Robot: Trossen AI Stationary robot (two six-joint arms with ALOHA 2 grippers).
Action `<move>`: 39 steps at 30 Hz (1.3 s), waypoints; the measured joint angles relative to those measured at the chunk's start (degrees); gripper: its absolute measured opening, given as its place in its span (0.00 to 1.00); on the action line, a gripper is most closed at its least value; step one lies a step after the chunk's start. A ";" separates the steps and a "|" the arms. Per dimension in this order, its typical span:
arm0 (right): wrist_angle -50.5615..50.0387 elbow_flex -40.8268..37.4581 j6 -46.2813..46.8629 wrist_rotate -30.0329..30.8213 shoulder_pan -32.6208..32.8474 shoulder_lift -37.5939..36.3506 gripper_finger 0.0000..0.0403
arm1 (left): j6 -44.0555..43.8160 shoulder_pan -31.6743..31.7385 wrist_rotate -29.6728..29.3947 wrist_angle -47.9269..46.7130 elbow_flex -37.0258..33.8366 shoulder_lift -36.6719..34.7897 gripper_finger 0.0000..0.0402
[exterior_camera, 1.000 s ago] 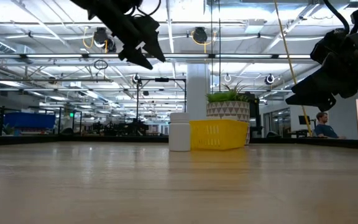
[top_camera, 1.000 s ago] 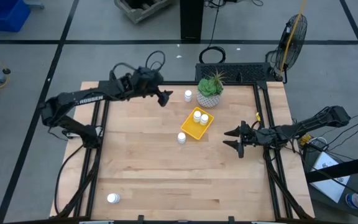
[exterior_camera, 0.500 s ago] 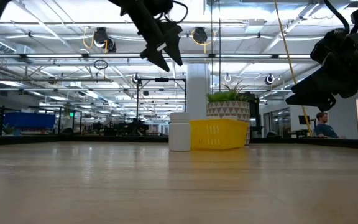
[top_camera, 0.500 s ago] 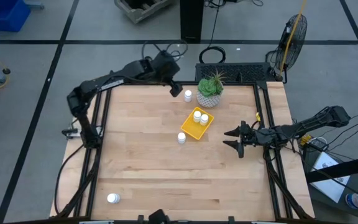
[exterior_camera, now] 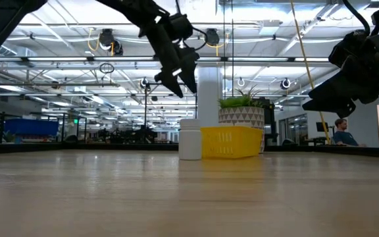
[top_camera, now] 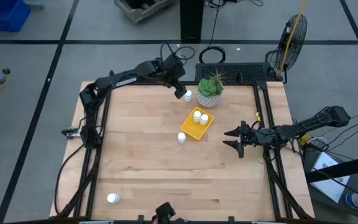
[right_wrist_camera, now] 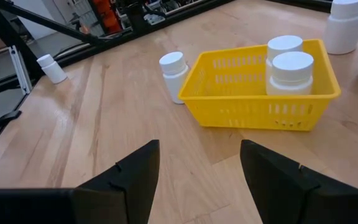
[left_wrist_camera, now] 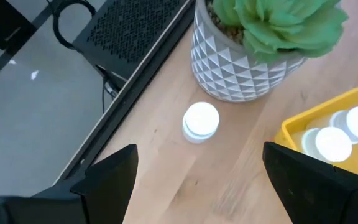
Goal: Pick and place pill bottles into a basket
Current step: Put the top white medicine bottle into the bin
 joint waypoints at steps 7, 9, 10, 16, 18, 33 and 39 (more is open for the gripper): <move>0.02 0.00 -0.01 0.02 0.02 0.00 0.53 | 0.20 -0.03 1.14 2.86 -0.02 1.51 0.87; 0.02 0.00 0.01 0.00 0.01 0.02 0.53 | -0.03 -0.07 1.16 4.81 -0.02 1.68 0.87; 0.02 0.00 -0.01 0.00 0.02 0.00 0.53 | -0.35 -0.04 1.14 4.76 -0.02 1.68 0.87; 0.02 0.00 0.00 0.00 0.01 0.00 0.53 | -0.56 0.04 -1.56 6.88 -0.02 3.38 0.87; 0.02 -0.01 0.00 0.00 0.00 0.01 0.53 | -2.20 0.00 -2.89 7.74 -0.02 4.15 0.87; 0.02 -0.01 0.00 0.00 0.02 0.00 0.53 | -6.32 -2.38 -1.62 7.16 -0.07 6.41 0.87; 0.02 -0.02 -0.01 0.00 0.02 0.00 0.53 | -7.75 -2.58 -3.63 7.30 -0.07 6.41 0.87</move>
